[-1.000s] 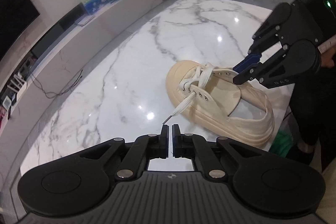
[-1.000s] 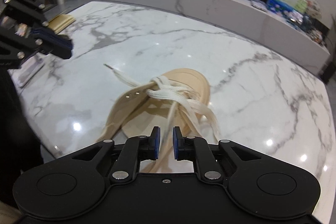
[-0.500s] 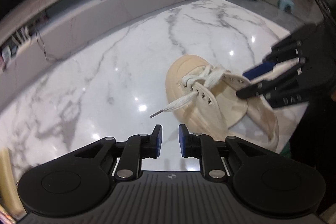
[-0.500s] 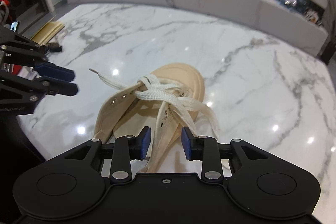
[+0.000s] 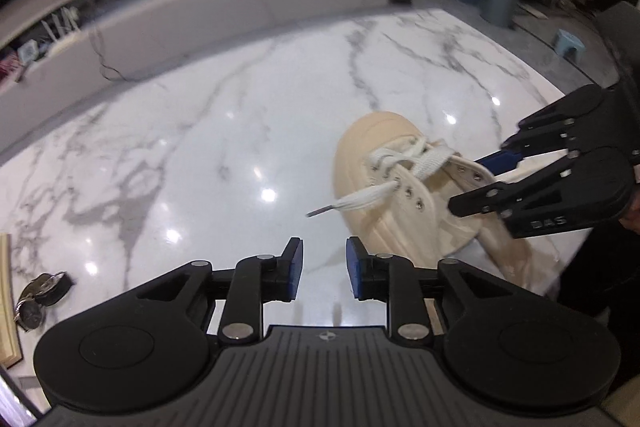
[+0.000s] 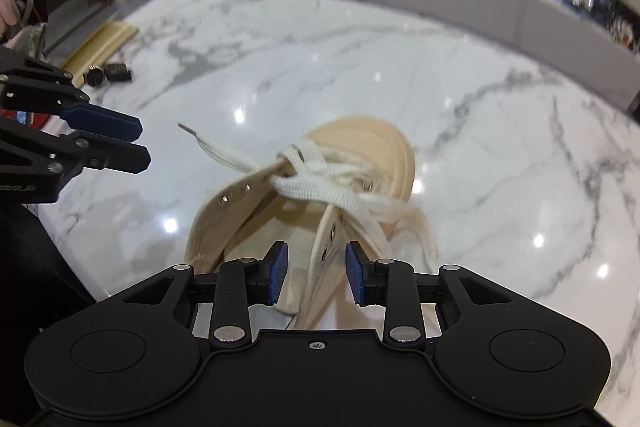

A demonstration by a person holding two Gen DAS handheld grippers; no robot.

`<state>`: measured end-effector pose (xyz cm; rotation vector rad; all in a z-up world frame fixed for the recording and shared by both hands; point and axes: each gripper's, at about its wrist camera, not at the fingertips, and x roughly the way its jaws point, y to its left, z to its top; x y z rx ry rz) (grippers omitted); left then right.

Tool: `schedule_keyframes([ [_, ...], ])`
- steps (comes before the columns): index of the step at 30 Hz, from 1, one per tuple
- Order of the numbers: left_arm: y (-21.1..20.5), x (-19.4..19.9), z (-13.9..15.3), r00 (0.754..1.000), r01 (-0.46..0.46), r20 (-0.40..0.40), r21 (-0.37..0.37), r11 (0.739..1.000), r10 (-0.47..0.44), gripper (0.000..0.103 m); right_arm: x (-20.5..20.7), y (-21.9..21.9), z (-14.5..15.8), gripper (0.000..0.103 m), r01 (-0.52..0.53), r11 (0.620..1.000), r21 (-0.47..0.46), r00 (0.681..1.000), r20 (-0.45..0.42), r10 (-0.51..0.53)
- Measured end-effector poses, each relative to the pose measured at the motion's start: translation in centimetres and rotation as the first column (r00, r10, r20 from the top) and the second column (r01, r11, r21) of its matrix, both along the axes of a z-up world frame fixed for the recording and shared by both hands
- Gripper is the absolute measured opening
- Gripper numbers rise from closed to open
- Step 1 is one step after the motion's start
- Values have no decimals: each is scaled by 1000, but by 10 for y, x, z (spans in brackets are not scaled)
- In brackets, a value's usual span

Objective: Lace up shoes with both hands

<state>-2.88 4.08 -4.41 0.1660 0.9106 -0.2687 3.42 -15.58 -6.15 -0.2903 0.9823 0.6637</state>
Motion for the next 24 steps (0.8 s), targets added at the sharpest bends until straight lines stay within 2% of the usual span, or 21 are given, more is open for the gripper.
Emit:
schedule_keyframes([
  [2, -1, -7, 1, 1000, -17, -7, -1, 1000, 17, 23, -8, -5, 2, 29, 30, 1000, -3, 998, 56, -29],
  [4, -6, -17, 7, 999, 1, -35, -1, 1000, -1, 23, -12, -12, 5, 29, 82, 997, 8, 995, 54, -83],
  [6, -13, -25, 17, 999, 35, -14, 20, 999, -35, 23, -17, -15, 6, 29, 109, 994, 18, 992, 61, -110],
  [9, -17, -30, 24, 1000, -1, 30, 5, 1000, 1, 23, -23, -20, 9, 29, 146, 989, 32, 986, 72, -148],
  [11, -20, -33, 26, 1000, 3, 29, -23, 1000, -2, 23, -26, -21, 11, 29, 151, 988, 36, 985, 74, -153],
  [15, -25, -29, 22, 1000, 1, 12, 3, 1000, -1, 23, -28, -23, 10, 29, 132, 990, 49, 989, 67, -135],
  [18, -24, -18, 18, 1000, -24, 6, -12, 1000, 25, 23, -24, -22, 7, 29, 132, 990, 55, 989, 59, -135],
  [22, -31, -4, 13, 998, 55, 12, 19, 998, -55, 23, -22, -22, 12, 29, 97, 993, 67, 994, 53, -100],
  [24, -30, 5, 9, 998, 57, -4, 5, 998, -57, 27, -21, -22, 13, 30, 89, 993, 80, 995, 41, -92],
])
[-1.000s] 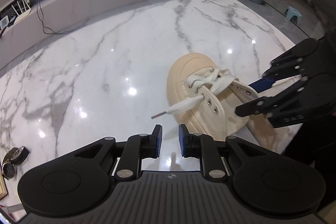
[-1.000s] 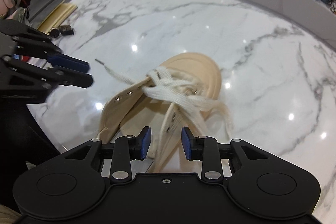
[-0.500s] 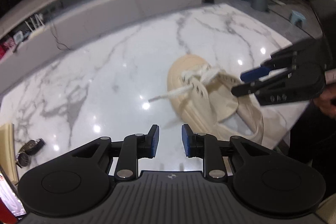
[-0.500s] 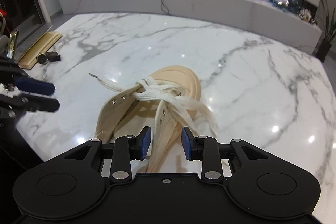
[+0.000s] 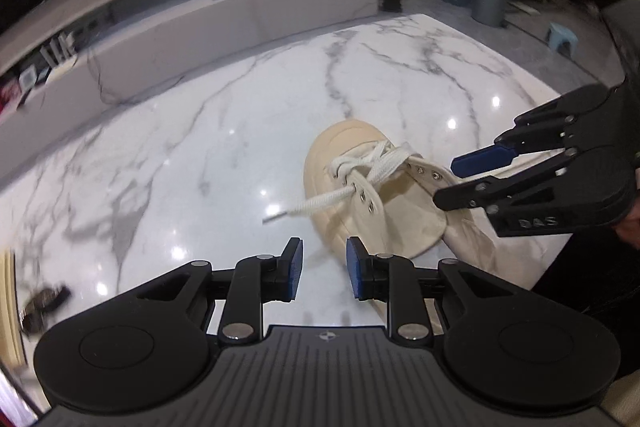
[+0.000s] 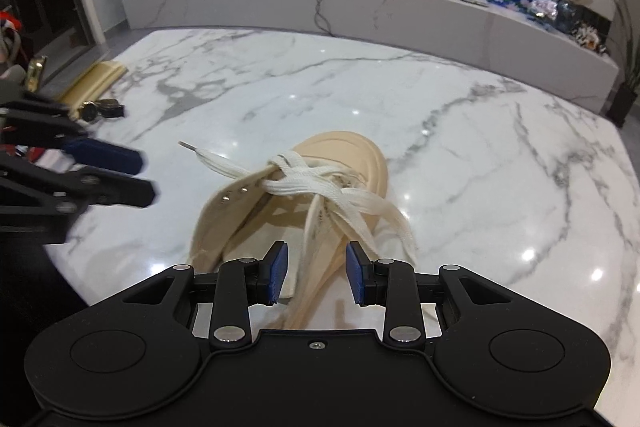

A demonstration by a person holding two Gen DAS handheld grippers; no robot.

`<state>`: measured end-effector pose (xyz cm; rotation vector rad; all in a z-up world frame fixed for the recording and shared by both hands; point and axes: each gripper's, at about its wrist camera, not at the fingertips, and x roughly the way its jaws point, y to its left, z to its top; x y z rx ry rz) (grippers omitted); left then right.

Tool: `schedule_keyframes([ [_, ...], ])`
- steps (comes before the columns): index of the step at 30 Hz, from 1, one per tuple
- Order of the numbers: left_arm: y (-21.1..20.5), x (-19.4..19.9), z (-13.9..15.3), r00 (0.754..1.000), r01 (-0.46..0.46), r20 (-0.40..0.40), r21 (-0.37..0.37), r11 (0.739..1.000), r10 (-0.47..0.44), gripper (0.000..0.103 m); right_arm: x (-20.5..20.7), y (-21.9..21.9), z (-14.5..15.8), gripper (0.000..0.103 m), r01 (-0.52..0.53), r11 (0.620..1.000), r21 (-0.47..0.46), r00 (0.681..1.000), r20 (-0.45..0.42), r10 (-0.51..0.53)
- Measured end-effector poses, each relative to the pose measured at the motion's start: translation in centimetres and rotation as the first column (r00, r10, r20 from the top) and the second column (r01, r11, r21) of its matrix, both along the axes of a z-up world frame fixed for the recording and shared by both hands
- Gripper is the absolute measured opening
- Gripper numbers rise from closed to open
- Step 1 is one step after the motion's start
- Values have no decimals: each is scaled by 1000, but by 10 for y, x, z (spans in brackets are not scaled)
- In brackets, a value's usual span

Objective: Lace up shoes with both hands

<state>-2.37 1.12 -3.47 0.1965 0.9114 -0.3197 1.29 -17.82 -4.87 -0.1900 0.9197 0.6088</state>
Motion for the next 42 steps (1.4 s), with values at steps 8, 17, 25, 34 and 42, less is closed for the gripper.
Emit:
schedule_keyframes([
  [8, 2, 14, 0, 1000, -11, -6, 44, 999, 11, 27, 0, 10, -4, 29, -57, 998, -36, 998, -6, 57],
  [17, -20, 23, -12, 972, 232, -23, 260, 937, -234, 27, 8, 13, 0, 30, -119, 992, -52, 993, -13, 118],
  [25, -19, 31, -21, 974, 226, -37, 264, 938, -224, 27, 14, 16, -1, 30, -134, 989, -61, 991, -25, 132],
  [34, 19, 30, 2, 991, -108, -82, 15, 994, 109, 27, 15, 18, -5, 30, -146, 987, -63, 989, -30, 145],
  [42, 31, 39, -2, 918, -359, -223, -112, 927, 329, 36, 9, 19, 0, 30, -161, 984, -78, 987, -10, 161],
])
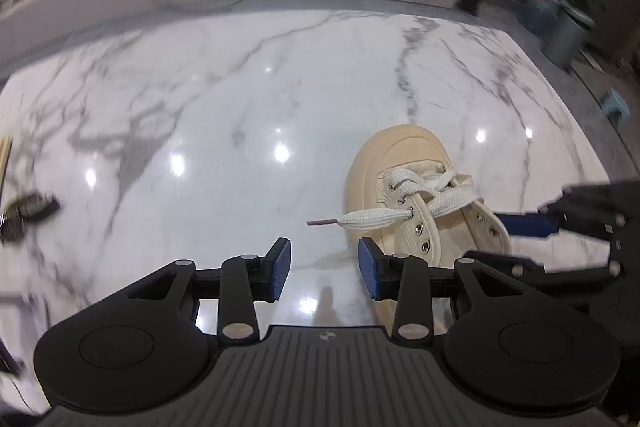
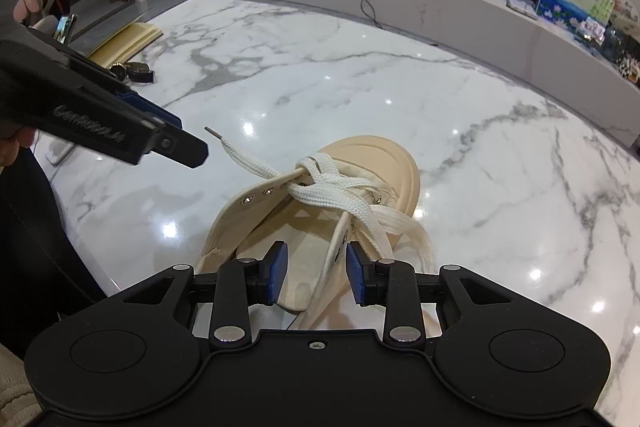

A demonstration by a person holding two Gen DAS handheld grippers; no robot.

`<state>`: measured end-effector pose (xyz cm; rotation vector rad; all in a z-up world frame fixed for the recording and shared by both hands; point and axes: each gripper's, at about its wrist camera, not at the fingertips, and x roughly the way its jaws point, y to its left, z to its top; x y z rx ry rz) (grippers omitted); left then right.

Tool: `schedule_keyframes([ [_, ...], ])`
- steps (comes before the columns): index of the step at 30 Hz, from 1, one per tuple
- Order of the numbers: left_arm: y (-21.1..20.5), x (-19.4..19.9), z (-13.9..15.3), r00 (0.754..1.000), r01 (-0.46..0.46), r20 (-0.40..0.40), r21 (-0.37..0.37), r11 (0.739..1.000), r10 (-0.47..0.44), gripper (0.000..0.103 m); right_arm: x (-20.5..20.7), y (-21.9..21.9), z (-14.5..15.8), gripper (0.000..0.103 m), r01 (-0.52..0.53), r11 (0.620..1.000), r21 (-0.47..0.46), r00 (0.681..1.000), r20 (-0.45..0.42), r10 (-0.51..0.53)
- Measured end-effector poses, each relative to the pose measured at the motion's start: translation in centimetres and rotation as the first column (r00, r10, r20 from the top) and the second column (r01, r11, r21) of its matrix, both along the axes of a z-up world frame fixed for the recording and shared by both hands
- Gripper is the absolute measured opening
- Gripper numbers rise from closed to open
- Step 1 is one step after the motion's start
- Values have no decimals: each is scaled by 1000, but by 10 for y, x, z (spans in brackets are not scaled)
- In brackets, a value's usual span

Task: Lace up shoes with both hands
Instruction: 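Pull the white lace through the eyelet and out long with the left gripper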

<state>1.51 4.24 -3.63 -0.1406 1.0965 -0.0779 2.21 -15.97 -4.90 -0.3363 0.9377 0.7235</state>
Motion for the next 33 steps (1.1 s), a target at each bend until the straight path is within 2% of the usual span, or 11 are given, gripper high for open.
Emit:
schedule_keyframes([
  [2, 2, 2, -1, 999, -33, -17, -30, 999, 32, 36, -3, -1, 1, 30, -3, 1000, -4, 1000, 6, 3],
  [4, 5, 4, -3, 996, -79, -44, -91, 993, 75, 36, -5, -1, 2, 30, -5, 1000, -7, 1000, 8, 5],
  [8, 17, 12, -11, 983, -168, -112, -230, 959, 145, 36, -8, 0, 2, 30, -11, 1000, -17, 1000, 14, 11],
  [14, 15, 26, -23, 976, -205, -121, -245, 948, 180, 35, -11, 5, 3, 30, -35, 999, -31, 999, 30, 36],
  [16, 13, 30, -23, 977, -206, -108, -233, 951, 185, 33, -11, 7, 3, 30, -41, 998, -40, 998, 37, 43],
  [18, 11, 34, -24, 981, -189, -88, -216, 958, 174, 19, -12, 7, 2, 30, -47, 998, -48, 998, 41, 49],
  [19, 9, 35, -24, 984, -175, -75, -201, 964, 163, 17, -12, 7, 2, 30, -46, 998, -49, 998, 43, 48],
  [21, 5, 35, -22, 991, -130, -40, -154, 979, 125, 7, -12, 6, 3, 30, -40, 998, -48, 998, 44, 42],
  [24, -5, 32, -19, 999, -49, 16, -83, 995, 51, 4, -10, 3, 4, 30, -29, 999, -41, 998, 47, 31],
  [28, -23, 24, -15, 995, 51, 83, 36, 998, -54, 3, -11, 4, 4, 30, -33, 999, -43, 998, 45, 35],
  [33, -28, 21, -15, 993, 82, 76, 96, 992, -89, 3, -12, 3, 5, 30, -32, 999, -34, 999, 41, 34],
])
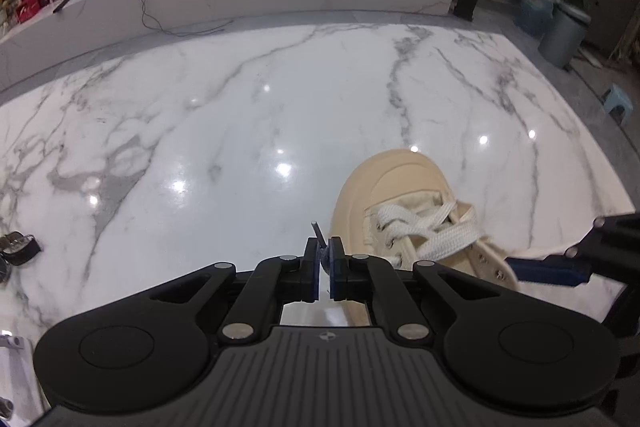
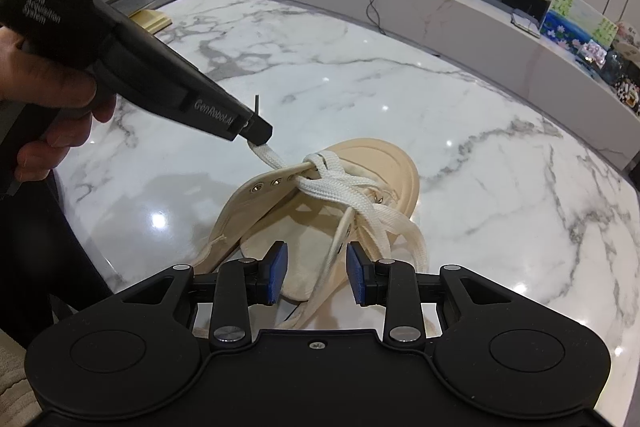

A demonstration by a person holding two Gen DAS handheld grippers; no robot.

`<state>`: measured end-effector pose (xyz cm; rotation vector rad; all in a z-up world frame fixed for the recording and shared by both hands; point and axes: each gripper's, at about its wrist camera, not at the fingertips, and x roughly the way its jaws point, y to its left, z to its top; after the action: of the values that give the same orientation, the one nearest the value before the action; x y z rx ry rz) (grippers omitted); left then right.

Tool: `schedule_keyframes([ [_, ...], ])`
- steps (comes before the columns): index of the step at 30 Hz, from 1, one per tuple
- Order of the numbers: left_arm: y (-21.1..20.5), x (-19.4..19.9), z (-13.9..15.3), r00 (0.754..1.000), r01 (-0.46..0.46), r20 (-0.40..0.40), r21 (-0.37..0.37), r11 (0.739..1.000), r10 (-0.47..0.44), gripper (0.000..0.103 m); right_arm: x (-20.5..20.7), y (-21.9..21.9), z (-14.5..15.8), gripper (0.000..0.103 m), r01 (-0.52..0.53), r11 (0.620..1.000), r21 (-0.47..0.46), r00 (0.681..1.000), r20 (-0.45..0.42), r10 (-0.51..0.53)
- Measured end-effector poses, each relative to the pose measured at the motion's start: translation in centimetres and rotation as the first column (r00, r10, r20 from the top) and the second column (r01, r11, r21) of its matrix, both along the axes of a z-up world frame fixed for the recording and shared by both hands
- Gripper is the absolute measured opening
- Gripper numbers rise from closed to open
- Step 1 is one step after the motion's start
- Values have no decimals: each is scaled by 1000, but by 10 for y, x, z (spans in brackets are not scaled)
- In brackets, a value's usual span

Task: Lace up shoes with both hands
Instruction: 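Pull the white lace through the eyelet and out long with the left gripper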

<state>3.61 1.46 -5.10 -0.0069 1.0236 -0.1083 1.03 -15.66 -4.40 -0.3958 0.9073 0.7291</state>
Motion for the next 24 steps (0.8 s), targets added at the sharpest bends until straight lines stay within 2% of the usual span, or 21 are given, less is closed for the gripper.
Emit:
schedule_keyframes([
  [2, 1, -1, 1, 1000, 3, 2, 15, 1000, -3, 3, 2, -2, 0, 26, 15, 1000, 9, 1000, -6, -15],
  [4, 3, -3, 3, 1000, 4, 5, 29, 1000, -4, 3, 5, -4, -1, 9, 36, 999, 14, 999, -20, -35],
  [12, 18, -11, 11, 1000, -5, 24, 105, 994, 2, 3, 6, -7, -5, 7, 66, 998, 18, 997, -30, -65],
  [19, 38, -19, 23, 999, -1, 40, 200, 980, -7, 3, 6, -8, -7, 7, 78, 997, 17, 997, -31, -77],
  [24, 62, -24, 31, 999, -30, 36, 248, 968, 22, 3, 6, -8, -8, 7, 87, 996, 19, 996, -35, -86],
])
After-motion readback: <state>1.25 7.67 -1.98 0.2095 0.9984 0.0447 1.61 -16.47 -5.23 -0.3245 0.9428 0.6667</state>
